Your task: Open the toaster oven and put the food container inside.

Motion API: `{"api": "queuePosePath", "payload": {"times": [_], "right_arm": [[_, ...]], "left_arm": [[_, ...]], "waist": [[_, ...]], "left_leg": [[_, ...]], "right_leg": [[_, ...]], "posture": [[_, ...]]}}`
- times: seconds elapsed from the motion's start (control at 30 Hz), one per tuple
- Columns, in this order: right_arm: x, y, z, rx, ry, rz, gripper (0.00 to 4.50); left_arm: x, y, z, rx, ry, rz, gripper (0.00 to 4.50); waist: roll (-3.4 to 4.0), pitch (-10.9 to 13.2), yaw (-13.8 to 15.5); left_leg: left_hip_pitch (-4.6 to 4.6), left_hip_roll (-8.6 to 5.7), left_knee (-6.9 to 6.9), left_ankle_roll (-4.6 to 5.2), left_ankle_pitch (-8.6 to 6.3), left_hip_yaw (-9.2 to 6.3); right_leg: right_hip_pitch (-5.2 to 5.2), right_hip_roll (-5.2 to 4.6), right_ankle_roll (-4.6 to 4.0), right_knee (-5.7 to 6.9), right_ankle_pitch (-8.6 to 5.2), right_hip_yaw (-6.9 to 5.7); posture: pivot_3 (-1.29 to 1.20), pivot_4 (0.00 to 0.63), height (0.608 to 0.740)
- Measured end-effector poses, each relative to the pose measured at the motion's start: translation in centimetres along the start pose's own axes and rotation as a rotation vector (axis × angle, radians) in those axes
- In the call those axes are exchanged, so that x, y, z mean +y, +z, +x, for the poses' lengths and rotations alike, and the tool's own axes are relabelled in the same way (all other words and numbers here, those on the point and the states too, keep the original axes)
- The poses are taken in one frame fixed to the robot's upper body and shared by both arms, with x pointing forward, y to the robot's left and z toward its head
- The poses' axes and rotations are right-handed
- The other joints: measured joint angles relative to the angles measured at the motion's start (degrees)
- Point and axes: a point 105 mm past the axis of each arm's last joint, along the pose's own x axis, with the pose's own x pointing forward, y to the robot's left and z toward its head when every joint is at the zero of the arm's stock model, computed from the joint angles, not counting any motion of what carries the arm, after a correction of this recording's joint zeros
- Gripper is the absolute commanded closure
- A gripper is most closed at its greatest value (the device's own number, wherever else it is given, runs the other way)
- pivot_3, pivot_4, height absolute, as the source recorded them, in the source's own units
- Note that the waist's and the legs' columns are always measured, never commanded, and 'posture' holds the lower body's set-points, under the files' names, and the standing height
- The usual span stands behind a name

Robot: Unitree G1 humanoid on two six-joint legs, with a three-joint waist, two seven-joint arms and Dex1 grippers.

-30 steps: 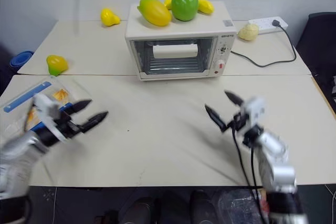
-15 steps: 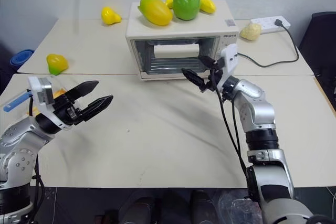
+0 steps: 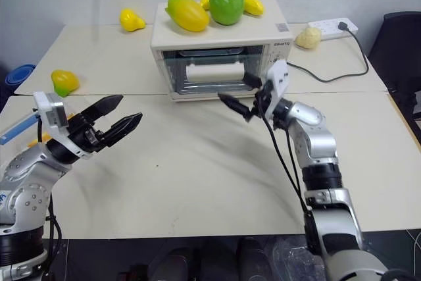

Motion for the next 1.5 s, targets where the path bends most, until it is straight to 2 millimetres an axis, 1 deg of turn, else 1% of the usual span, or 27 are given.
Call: {"api": "queuePosePath", "payload": {"times": [0.07, 0.2, 0.27, 0.3, 0.37, 0.43, 0.5, 0.57, 0.63, 0.73, 0.8, 0.9, 0.97, 1.0, 1.03, 1.1, 1.17, 1.23, 1.3, 1.37, 1.4, 1.43, 1.47, 1.5], "right_arm": [[0.8, -0.9, -0.3, 0.025, 0.025, 0.002, 0.00], [2.1, -2.5, -0.8, 0.083, 0.062, -0.012, 0.00], [2.4, -2.9, -0.9, 0.085, 0.062, -0.007, 0.00], [2.6, -3.0, -0.9, 0.085, 0.063, -0.005, 0.00], [2.8, -3.0, -0.9, 0.082, 0.061, -0.006, 0.00], [3.0, -3.1, -0.9, 0.077, 0.053, -0.004, 0.00], [3.1, -3.4, -1.1, 0.082, 0.044, -0.001, 0.00], [3.3, -3.8, -1.3, 0.095, 0.036, -0.006, 0.00], [3.5, -4.3, -1.7, 0.105, 0.027, -0.014, 0.00], [4.0, -5.3, -3.1, 0.122, 0.001, -0.020, 0.00], [4.8, -6.2, -4.6, 0.143, -0.012, -0.022, 0.00], [5.4, -7.9, -8.5, 0.206, -0.082, -0.008, 0.00], [5.6, -8.9, -11.4, 0.247, -0.158, 0.003, 0.00], [5.7, -9.1, -12.9, 0.266, -0.194, 0.005, 0.00], [5.7, -9.1, -13.8, 0.274, -0.220, 0.003, 0.00], [5.6, -8.5, -15.1, 0.271, -0.258, -0.013, 0.00], [5.4, -7.8, -15.5, 0.255, -0.277, -0.033, 0.00], [5.4, -7.4, -15.4, 0.258, -0.260, -0.055, 0.00], [5.5, -7.0, -15.2, 0.253, -0.232, -0.076, 0.00], [5.1, -6.5, -14.2, 0.221, -0.224, -0.098, 0.00], [4.8, -6.0, -13.3, 0.185, -0.224, -0.107, 0.00], [4.7, -5.5, -12.6, 0.147, -0.220, -0.110, 0.00], [4.7, -4.7, -11.6, 0.081, -0.197, -0.084, 0.00], [4.8, -3.7, -10.5, 0.007, -0.174, -0.069, 0.00]], "left_arm": [[0.3, 0.2, 0.8, -0.011, -0.007, 0.002, 0.54], [1.1, 2.0, 3.3, -0.083, -0.024, 0.013, 1.72], [1.4, 2.4, 4.5, -0.096, -0.034, 0.010, 2.33], [1.7, 2.3, 5.0, -0.091, -0.035, 0.014, 2.61], [2.1, 1.6, 5.7, -0.076, -0.031, 0.009, 3.20], [2.6, 0.2, 6.6, -0.044, -0.023, -0.001, 3.81], [2.7, -1.5, 7.5, 0.022, -0.032, 0.024, 4.47], [2.3, -3.5, 8.2, 0.089, -0.054, 0.035, 4.49], [2.1, -4.8, 8.5, 0.126, -0.071, 0.036, 4.49], [1.5, -5.4, 8.5, 0.149, -0.116, 0.063, 4.49], [1.2, -5.8, 8.5, 0.165, -0.132, 0.085, 4.49], [0.8, -7.2, 8.1, 0.206, -0.141, 0.101, 4.49], [0.7, -8.4, 7.6, 0.231, -0.114, 0.100, 4.49], [0.8, -9.1, 7.3, 0.247, -0.088, 0.105, 4.49], [0.9, -9.8, 6.8, 0.263, -0.068, 0.106, 4.49], [0.6, -11.0, 6.3, 0.282, -0.040, 0.099, 4.49], [-0.1, -11.2, 5.9, 0.262, -0.024, 0.105, 4.49], [-0.7, -11.4, 5.4, 0.242, -0.016, 0.106, 4.49], [-1.0, -11.5, 4.2, 0.227, 0.012, 0.099, 4.49], [-1.1, -11.5, 1.8, 0.197, 0.071, 0.050, 4.09], [-1.2, -11.2, 0.5, 0.172, 0.105, 0.026, 3.89], [-1.1, -10.9, -0.3, 0.150, 0.129, 0.012, 3.64], [-0.9, -10.0, -1.3, 0.120, 0.173, 0.000, 3.31], [-0.5, -8.9, -2.7, 0.083, 0.244, -0.003, 3.02]], "waist": [[0.00, 0.00, -0.19], [-0.02, 0.01, -0.18], [-0.01, 0.01, -0.11], [-0.01, 0.01, -0.16], [-0.01, 0.01, -0.15], [-0.01, 0.01, -0.11], [-0.01, 0.01, 0.08], [-0.01, 0.01, 0.14], [-0.02, 0.01, 0.16], [-0.02, 0.01, 0.36], [-0.02, 0.01, 0.53], [-0.02, 0.01, 1.56], [-0.02, 0.01, 1.88], [-0.03, 0.01, 1.98], [-0.03, 0.02, 2.04], [-0.03, 0.01, 1.83], [-0.03, 0.01, 1.64], [-0.01, 0.00, 1.64], [-0.01, 0.00, 1.63], [-0.01, 0.00, 1.38], [-0.03, 0.01, 1.25], [-0.03, 0.01, 1.40], [-0.03, 0.02, 1.58], [-0.03, 0.01, 1.55]], "left_leg": [[0.05, -0.03, 0.02, 0.00, 0.00, -0.01], [0.06, -0.04, 0.10, -0.02, 0.00, 0.02], [0.06, -0.04, 0.08, -0.03, 0.00, 0.01], [0.06, -0.04, 0.07, -0.03, 0.00, 0.01], [0.05, -0.06, 0.06, -0.03, 0.00, -0.03], [0.03, -0.07, 0.08, -0.04, 0.00, -0.04], [0.03, -0.10, 0.08, -0.04, 0.01, -0.04], [0.02, -0.13, 0.10, -0.04, 0.00, -0.03], [-0.02, -0.12, 0.10, -0.04, 0.01, -0.05], [-0.06, -0.13, 0.07, -0.03, 0.00, -0.07], [-0.07, -0.17, 0.12, -0.02, 0.00, -0.07], [-0.01, -0.25, 0.19, 0.04, 0.00, -0.06], [0.03, -0.31, 0.20, 0.08, 0.01, -0.03], [0.08, -0.31, 0.22, 0.09, 0.02, -0.02], [0.10, -0.31, 0.24, 0.11, 0.03, -0.02], [0.17, -0.28, 0.23, 0.12, 0.04, 0.04], [0.22, -0.21, 0.20, 0.10, 0.03, 0.05], [0.26, -0.21, 0.17, 0.10, 0.03, 0.10], [0.27, -0.20, 0.17, 0.10, 0.02, 0.09], [0.28, -0.16, 0.15, 0.09, 0.02, 0.11], [0.27, -0.11, 0.16, 0.07, 0.01, 0.08], [0.27, -0.10, 0.17, 0.05, 0.01, 0.04], [0.25, -0.10, 0.17, 0.05, 0.01, 0.02], [0.25, -0.09, 0.17, 0.04, 0.01, -0.01]], "right_leg": [[-0.04, 0.06, 0.04, 0.04, 0.02, -0.05], [-0.11, 0.07, 0.04, 0.04, 0.02, -0.04], [-0.12, 0.08, 0.04, 0.08, 0.02, -0.04], [-0.13, 0.08, 0.04, 0.12, 0.02, -0.04], [-0.15, 0.09, 0.04, 0.12, 0.02, -0.03], [-0.16, 0.10, 0.05, 0.10, 0.03, -0.04], [-0.15, 0.10, 0.05, 0.10, 0.03, -0.05], [-0.15, 0.09, 0.06, 0.09, 0.04, -0.04], [-0.18, 0.08, 0.07, 0.11, 0.04, -0.05], [-0.19, 0.06, 0.07, 0.06, 0.04, -0.07], [-0.16, 0.02, 0.12, 0.05, 0.06, -0.08], [-0.03, 0.03, 0.22, 0.00, 0.12, -0.06], [-0.01, 0.04, 0.25, -0.09, 0.14, -0.01], [0.03, 0.02, 0.26, -0.11, 0.14, 0.02], [0.06, 0.02, 0.30, -0.12, 0.16, 0.04], [0.07, 0.00, 0.33, -0.09, 0.18, 0.14], [0.07, 0.00, 0.32, -0.09, 0.18, 0.17], [0.07, -0.01, 0.32, -0.09, 0.18, 0.22], [0.09, -0.01, 0.32, -0.10, 0.18, 0.30], [0.07, -0.02, 0.32, -0.10, 0.18, 0.56], [0.06, 0.00, 0.31, -0.11, 0.17, 0.67], [0.07, 0.00, 0.29, -0.11, 0.17, 0.66], [0.06, 0.00, 0.28, -0.11, 0.16, 0.66], [0.07, 0.00, 0.27, -0.12, 0.16, 0.65]], "posture": [[0.00, 0.150, 0.740], [0.00, 0.150, 0.740], [0.00, 0.150, 0.740], [0.00, 0.150, 0.740], [0.00, 0.150, 0.740], [0.00, 0.150, 0.740], [0.00, 0.150, 0.740], [0.00, 0.150, 0.740], [0.00, 0.150, 0.740], [0.00, 0.150, 0.740], [0.00, 0.150, 0.740], [0.00, 0.150, 0.740], [0.00, 0.150, 0.740], [0.00, 0.150, 0.740], [0.00, 0.150, 0.740], [0.00, 0.150, 0.740], [0.00, 0.150, 0.740], [0.00, 0.150, 0.740], [0.00, 0.150, 0.740], [0.00, 0.150, 0.740], [0.00, 0.150, 0.740], [0.00, 0.150, 0.740], [0.00, 0.150, 0.740], [0.00, 0.150, 0.740]]}}
